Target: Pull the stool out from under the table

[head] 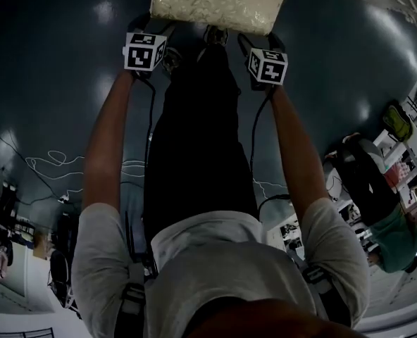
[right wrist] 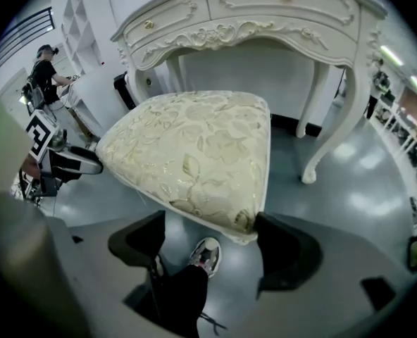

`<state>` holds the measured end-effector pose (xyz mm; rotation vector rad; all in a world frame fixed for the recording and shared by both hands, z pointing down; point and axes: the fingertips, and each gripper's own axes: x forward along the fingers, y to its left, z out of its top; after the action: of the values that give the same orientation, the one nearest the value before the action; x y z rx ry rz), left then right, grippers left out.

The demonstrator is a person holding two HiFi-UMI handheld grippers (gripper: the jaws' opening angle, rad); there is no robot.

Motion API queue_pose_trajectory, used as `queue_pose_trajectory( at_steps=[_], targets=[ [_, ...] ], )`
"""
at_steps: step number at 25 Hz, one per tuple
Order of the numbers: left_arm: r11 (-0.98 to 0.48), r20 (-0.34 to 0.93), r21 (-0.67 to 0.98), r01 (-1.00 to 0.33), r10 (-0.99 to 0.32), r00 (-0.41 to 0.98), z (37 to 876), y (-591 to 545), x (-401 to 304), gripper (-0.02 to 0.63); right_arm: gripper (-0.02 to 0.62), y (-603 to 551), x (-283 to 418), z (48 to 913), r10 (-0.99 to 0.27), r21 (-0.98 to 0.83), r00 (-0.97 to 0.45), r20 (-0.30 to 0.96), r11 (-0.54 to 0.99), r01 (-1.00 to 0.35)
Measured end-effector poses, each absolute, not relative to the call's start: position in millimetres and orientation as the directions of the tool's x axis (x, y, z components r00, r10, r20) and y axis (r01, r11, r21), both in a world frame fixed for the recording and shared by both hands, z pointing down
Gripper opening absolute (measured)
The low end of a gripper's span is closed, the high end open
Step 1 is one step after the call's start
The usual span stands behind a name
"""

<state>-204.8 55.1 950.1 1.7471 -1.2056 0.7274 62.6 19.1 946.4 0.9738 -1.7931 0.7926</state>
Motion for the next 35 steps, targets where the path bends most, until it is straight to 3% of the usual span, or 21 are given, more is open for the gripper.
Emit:
queue_pose_trajectory(
  at_steps=[4,8,10,12,13,14,16,21,26,29,35],
  targets=[
    [-0.149,0.854,0.327,-0.933,-0.377,0.360,946.8,91.6,-205.1,0.301,0.394,50.5,65.5,940.5,-0.233,-0.111,-0.247,0.941,0.475,-0.873],
    [-0.125,0.885,0.235,-0.964,-0.382,0.266,945.0,96.7,-218.1,0.291,0.394,66.7,61.3,933.0,-0.221,-0.089,-0.203,0.954,0.435,-0.896],
    [-0.084,0.908,0.203,-0.976,-0.357,0.220,942.1,104.3,-220.1,0.233,0.393,75.3,57.8,924.9,-0.191,-0.116,-0.212,0.958,0.418,-0.901],
    [-0.046,0.915,0.217,-0.975,-0.338,0.220,928.6,111.0,-213.7,0.048,0.388,83.6,41.0,907.7,-0.144,-0.194,-0.283,0.948,0.443,-0.875],
    [-0.035,0.913,0.240,-0.970,-0.333,0.237,917.1,115.6,-205.9,0.040,0.383,89.9,30.8,895.3,-0.119,-0.232,-0.321,0.940,0.469,-0.852],
    [-0.024,0.907,0.268,-0.963,-0.331,0.261,902.6,121.5,-195.9,0.032,0.348,96.5,22.8,880.3,-0.105,-0.247,-0.341,0.934,0.498,-0.831],
    [0.008,0.888,0.326,-0.945,-0.347,0.303,866.8,130.9,-176.4,0.029,0.015,102.2,13.9,843.7,-0.130,-0.220,-0.338,0.932,0.538,-0.813],
    [0.072,0.810,0.432,-0.899,-0.469,0.351,771.3,112.4,-160.3,0.023,0.014,79.9,-15.9,754.7,-0.273,-0.215,-0.370,0.888,0.464,-0.859],
    [-0.114,0.731,0.355,-0.928,-0.585,0.351,660.3,84.3,-149.1,0.018,0.014,41.5,-36.5,643.4,-0.477,-0.157,-0.384,0.791,0.448,-0.880],
    [-0.173,0.633,0.321,-0.931,-0.693,0.347,579.0,64.6,-145.3,0.018,0.014,23.0,-48.4,555.9,-0.563,-0.182,-0.463,0.684,0.483,-0.857],
    [-0.162,0.495,0.354,-0.921,-0.803,0.332,470.6,45.9,-148.3,0.018,0.012,23.3,-60.8,414.3,-0.620,-0.090,-0.551,0.558,0.615,-0.783]
  ],
)
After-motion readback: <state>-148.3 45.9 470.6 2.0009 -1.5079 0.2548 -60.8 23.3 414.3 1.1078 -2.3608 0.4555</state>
